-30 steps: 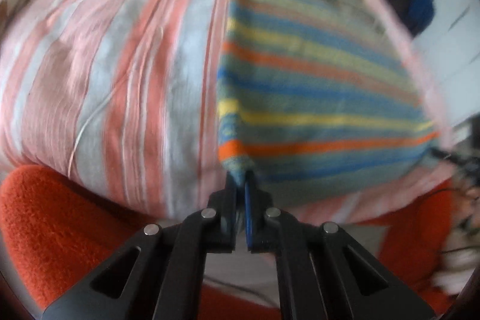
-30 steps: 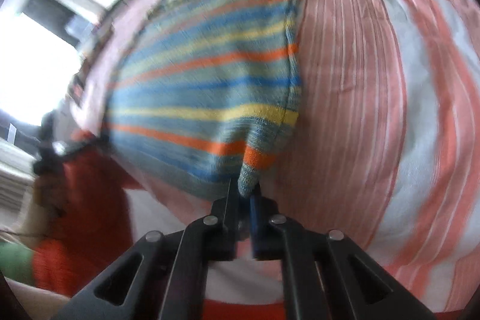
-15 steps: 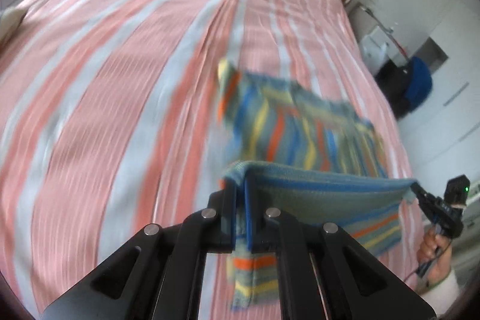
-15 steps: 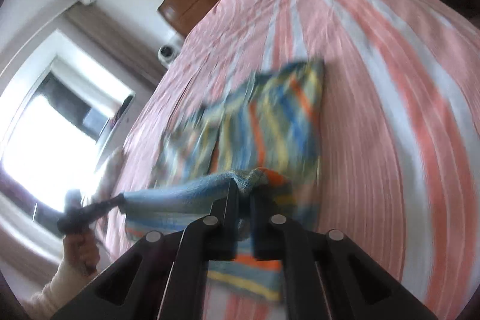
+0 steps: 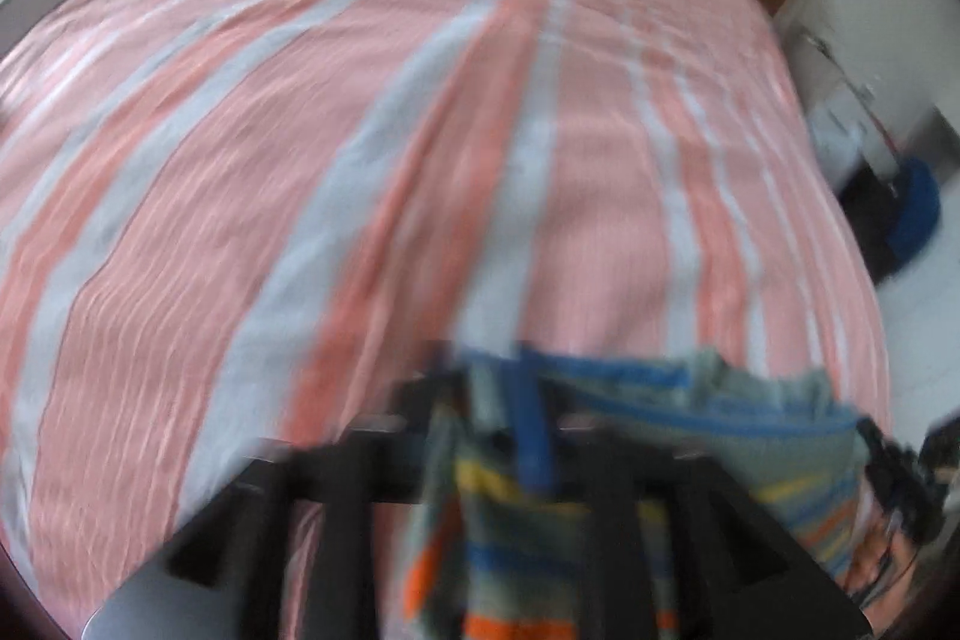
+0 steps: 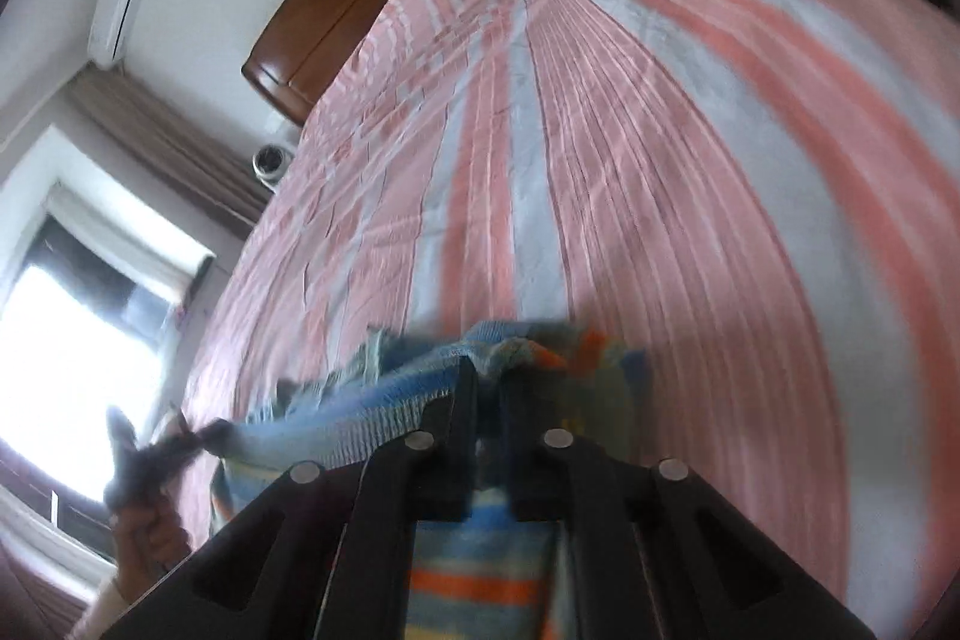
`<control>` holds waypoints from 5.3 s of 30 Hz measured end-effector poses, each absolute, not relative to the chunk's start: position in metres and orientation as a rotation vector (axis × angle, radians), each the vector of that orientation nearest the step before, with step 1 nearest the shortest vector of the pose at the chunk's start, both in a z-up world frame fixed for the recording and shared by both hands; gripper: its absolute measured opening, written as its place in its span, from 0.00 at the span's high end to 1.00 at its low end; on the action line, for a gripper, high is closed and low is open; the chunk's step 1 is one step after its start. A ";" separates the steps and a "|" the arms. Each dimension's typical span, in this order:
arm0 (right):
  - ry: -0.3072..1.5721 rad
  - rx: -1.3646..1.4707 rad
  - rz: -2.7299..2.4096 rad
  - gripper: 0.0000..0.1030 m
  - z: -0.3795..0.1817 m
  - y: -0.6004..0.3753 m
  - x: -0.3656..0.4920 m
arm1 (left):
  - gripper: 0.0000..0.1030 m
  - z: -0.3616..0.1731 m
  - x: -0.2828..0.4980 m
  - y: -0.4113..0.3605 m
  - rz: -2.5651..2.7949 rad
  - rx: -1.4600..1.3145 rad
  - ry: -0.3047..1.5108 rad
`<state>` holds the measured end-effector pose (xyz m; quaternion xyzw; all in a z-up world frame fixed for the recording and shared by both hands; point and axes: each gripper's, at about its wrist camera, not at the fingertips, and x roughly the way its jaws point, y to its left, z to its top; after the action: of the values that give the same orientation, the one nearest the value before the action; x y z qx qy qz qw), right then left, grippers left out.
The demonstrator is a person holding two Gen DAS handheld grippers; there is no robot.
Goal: Fold small clothes
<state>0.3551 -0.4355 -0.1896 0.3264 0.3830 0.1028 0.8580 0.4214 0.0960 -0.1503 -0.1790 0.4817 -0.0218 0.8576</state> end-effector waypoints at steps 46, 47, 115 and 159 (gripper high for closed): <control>1.012 0.240 0.221 0.62 -0.153 -0.455 0.142 | 0.18 -0.126 0.169 -0.046 -0.372 0.180 0.740; 0.996 0.262 0.226 0.62 -0.153 -0.460 0.143 | 0.18 -0.126 0.165 -0.076 -0.430 0.239 0.730; 0.993 -0.135 0.559 0.52 -0.190 -0.178 0.174 | 0.30 -0.131 0.172 0.130 0.107 -0.097 0.962; 1.016 0.336 0.485 0.30 -0.195 -0.204 0.314 | 0.18 -0.168 0.343 0.092 -0.334 -0.146 1.112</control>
<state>0.3141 -0.2035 -0.1946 0.1584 0.4794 0.2287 0.8323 0.3431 0.0917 -0.1681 -0.0688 0.5249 -0.1575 0.8336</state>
